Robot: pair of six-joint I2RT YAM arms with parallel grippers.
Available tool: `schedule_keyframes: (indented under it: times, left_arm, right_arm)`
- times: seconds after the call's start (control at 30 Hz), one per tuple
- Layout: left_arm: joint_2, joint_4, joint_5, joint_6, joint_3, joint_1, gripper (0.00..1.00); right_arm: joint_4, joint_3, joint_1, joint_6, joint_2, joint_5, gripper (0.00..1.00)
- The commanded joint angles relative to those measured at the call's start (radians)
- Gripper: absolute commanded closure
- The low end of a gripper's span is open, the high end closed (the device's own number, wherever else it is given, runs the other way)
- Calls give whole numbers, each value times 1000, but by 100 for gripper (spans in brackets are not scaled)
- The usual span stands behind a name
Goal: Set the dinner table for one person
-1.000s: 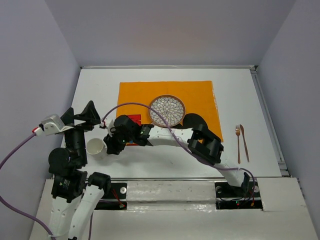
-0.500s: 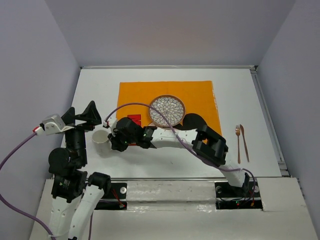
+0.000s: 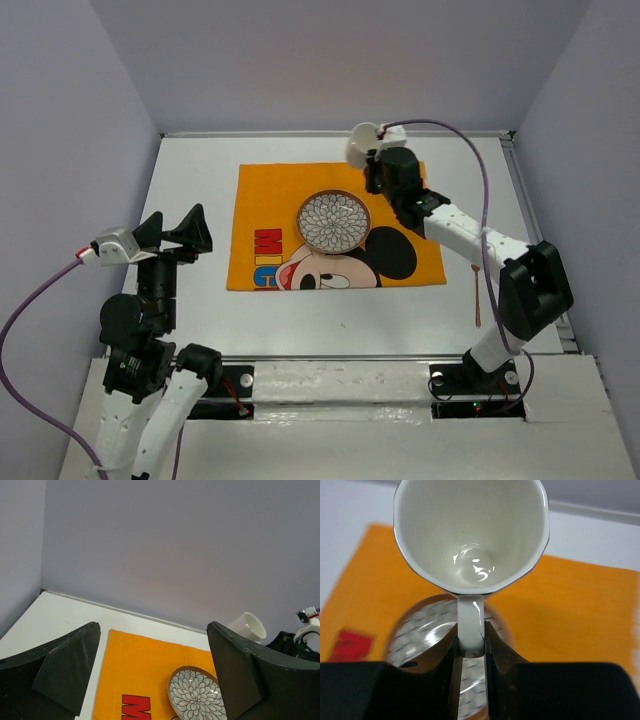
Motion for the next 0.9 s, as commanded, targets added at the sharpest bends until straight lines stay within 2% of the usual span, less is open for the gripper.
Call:
schedule_keyframes:
  times: [0.0,0.13,0.3,0.6,0.87]
  left_arm:
    - [-10,64,48,5,-4,-27,1]
    - [-2,62,57,5,-1,-50,1]
    - [1,58,52,10,0,-75,1]
    - [10,55,57,11,3,-93,1]
    - [14,53,62,8,3,-98,1]
  right_arm:
    - [164,-72,-153,-10,-46,181,100]
    - [208,-69,-294,-30,13,211,100]
    - [248,-10,-352,-71,134,204,100]
    - [268,41,-371,-50,247,175,100]
    - [282,-19,-371,10,245,182,100]
